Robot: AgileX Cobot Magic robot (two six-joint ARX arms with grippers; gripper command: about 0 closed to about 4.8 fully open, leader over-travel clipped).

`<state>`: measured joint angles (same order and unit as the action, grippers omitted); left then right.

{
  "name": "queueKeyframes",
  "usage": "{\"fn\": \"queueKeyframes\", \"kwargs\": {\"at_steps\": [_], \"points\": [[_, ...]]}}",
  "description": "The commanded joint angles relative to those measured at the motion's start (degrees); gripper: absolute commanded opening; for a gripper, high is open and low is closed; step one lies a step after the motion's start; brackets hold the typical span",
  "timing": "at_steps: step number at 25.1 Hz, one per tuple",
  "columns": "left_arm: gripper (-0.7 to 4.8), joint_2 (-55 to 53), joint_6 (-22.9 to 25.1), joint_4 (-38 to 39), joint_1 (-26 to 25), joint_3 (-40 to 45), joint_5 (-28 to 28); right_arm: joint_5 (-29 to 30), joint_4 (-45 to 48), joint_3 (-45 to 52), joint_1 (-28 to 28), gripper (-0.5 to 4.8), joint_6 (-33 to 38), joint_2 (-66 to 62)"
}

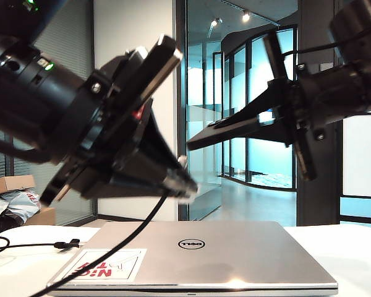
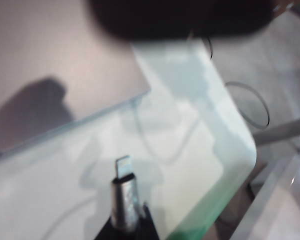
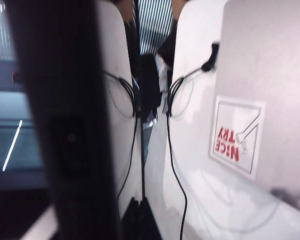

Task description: Pick up the charging cable and the phone, plug the charging cable into the charging port on the phone, and finally place them back on the table.

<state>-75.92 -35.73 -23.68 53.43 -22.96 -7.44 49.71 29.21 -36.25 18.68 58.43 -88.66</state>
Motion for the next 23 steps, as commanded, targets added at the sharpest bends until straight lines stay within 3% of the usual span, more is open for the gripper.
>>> {"fn": "queueKeyframes", "kwargs": {"at_steps": [1, 8, 14, 23], "points": [[-0.06, -0.02, -0.42, -3.19, 0.39, -0.15, -0.24, 1.33, 5.20, -0.31, 1.68, -0.05, 1.01, -0.61], [-0.06, -0.02, -2.45, -3.43, 2.16, -0.15, -0.24, 1.29, 11.30, -0.33, 4.37, -0.05, 2.23, -3.08], [-0.06, -0.02, -5.33, -3.41, 2.08, -0.15, -0.22, 1.92, 11.45, -0.33, 4.83, -0.06, 2.25, -3.69], [-0.06, -0.02, -5.27, -3.45, 2.08, -0.15, -0.20, 3.45, 11.34, -0.33, 4.90, -0.06, 1.57, -3.72]]}}
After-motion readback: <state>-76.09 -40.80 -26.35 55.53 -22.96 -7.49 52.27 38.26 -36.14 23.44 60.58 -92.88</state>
